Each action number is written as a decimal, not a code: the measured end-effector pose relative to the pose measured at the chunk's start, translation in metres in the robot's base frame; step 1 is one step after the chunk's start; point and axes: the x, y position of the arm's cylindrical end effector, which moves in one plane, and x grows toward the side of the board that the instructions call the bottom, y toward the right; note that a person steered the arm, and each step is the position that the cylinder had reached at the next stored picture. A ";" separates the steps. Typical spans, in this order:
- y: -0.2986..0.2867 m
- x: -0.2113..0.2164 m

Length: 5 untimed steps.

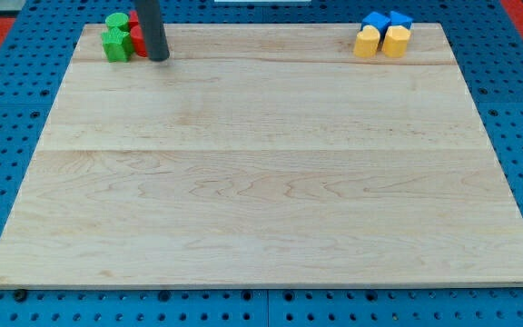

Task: Slide green circle along with red circle and red star slightly right a bit

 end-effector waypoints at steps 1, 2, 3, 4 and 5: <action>-0.054 0.070; -0.145 0.038; -0.150 0.003; -0.149 -0.076; -0.149 -0.099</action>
